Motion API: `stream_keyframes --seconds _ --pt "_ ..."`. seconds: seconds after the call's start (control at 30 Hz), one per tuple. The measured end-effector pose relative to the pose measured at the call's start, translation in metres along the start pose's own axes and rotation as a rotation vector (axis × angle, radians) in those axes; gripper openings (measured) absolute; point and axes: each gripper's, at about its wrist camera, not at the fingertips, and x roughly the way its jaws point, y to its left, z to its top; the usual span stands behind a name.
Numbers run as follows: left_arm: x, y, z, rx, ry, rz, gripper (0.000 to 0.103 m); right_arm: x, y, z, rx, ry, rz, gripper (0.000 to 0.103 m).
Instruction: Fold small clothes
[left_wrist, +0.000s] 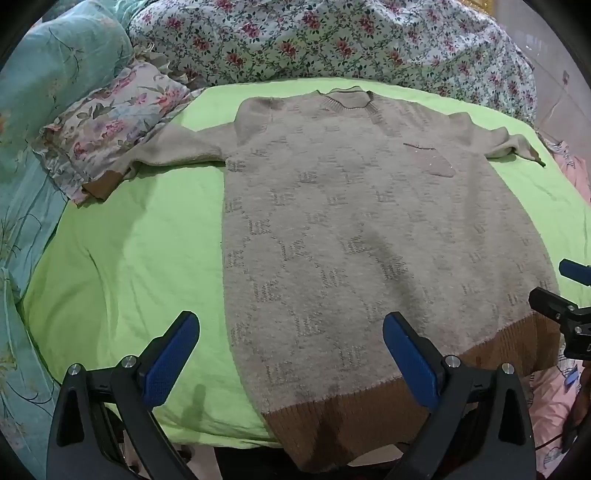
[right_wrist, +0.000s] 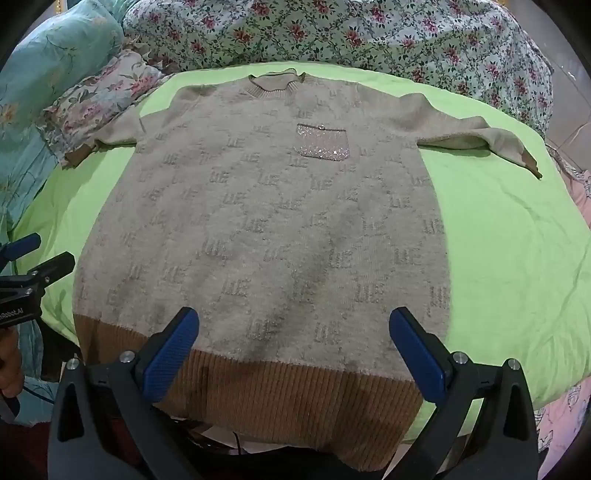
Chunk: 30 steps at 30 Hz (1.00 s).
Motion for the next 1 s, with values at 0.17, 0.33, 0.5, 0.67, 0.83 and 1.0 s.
stream_keyframes --seconds 0.17,0.33,0.5,0.67,0.83,1.0 --pt "0.002 -0.001 -0.002 -0.001 -0.005 -0.007 0.100 0.002 0.000 0.004 0.012 0.003 0.006 0.103" --pt "0.004 -0.004 0.002 -0.009 -0.002 0.000 0.100 0.006 0.000 0.002 0.008 -0.005 0.005 0.103" --pt "0.006 -0.001 0.007 -0.009 0.001 0.003 0.100 0.005 -0.004 0.005 0.013 -0.017 0.021 0.103" --pt "0.007 -0.005 0.016 -0.010 0.009 0.007 0.100 0.003 -0.009 0.010 0.034 -0.059 0.048 0.103" --pt "0.011 -0.006 0.018 -0.016 -0.008 -0.004 0.100 0.006 -0.013 0.012 0.036 -0.032 0.038 0.103" --pt "0.013 -0.008 0.020 -0.010 -0.011 0.005 0.100 0.008 -0.017 0.014 0.042 -0.029 0.034 0.103"
